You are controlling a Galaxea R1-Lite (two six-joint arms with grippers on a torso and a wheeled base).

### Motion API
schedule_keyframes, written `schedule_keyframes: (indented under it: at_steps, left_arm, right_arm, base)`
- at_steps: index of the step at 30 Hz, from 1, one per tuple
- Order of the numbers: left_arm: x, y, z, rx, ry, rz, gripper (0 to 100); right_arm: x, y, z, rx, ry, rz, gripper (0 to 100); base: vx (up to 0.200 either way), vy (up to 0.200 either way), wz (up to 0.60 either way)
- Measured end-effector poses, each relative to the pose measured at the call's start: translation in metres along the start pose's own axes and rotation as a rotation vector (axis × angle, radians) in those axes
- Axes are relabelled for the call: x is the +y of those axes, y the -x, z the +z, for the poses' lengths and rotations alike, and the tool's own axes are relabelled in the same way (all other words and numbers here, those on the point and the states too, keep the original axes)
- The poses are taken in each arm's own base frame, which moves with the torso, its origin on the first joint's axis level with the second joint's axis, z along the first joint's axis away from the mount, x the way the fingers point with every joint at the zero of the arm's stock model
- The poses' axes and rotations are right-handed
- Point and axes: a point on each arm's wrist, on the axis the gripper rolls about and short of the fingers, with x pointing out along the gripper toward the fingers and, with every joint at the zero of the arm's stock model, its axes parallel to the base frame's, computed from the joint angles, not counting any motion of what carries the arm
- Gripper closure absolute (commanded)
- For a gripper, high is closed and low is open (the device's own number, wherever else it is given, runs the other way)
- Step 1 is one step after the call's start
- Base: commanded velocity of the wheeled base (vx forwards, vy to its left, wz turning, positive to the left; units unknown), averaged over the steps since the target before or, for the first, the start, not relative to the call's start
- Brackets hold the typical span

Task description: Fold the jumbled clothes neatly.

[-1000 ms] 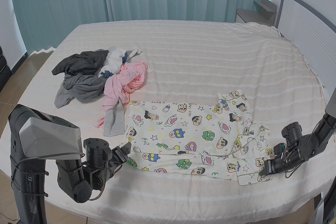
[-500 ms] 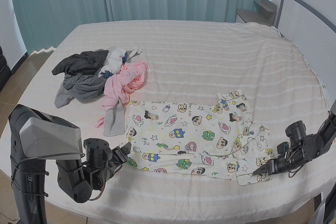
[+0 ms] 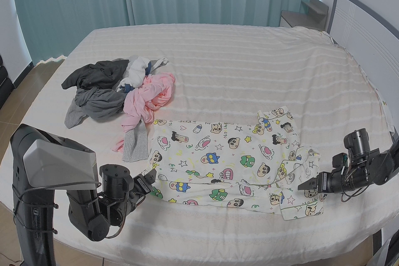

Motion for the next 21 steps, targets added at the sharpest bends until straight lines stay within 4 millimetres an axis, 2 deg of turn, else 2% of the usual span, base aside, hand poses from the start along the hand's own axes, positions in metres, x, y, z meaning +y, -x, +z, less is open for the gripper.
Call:
schedule_keyframes:
  at_steps: [4,9,16,21]
  left_arm:
    - [0.000,0.000,0.000,0.001,0.000,0.000,0]
    - [0.000,0.000,0.000,0.000,0.000,0.000,0]
    - [0.000,0.000,0.000,0.000,0.000,0.000,0]
    - [0.000,0.000,0.000,0.000,0.000,0.001,0]
  right_arm:
    - [0.010,-0.008,0.003,0.011,0.017,0.022,0]
    - [0.012,-0.023,0.003,0.035,0.026,0.021,0]
    - [0.003,-0.045,0.005,0.025,0.015,-0.023,0]
    - [-0.006,-0.052,0.003,0.043,-0.009,-0.051,0]
  base:
    - [0.000,0.000,0.00]
    - [0.000,0.000,0.00]
    - [0.000,0.000,0.00]
    - [0.000,0.000,0.00]
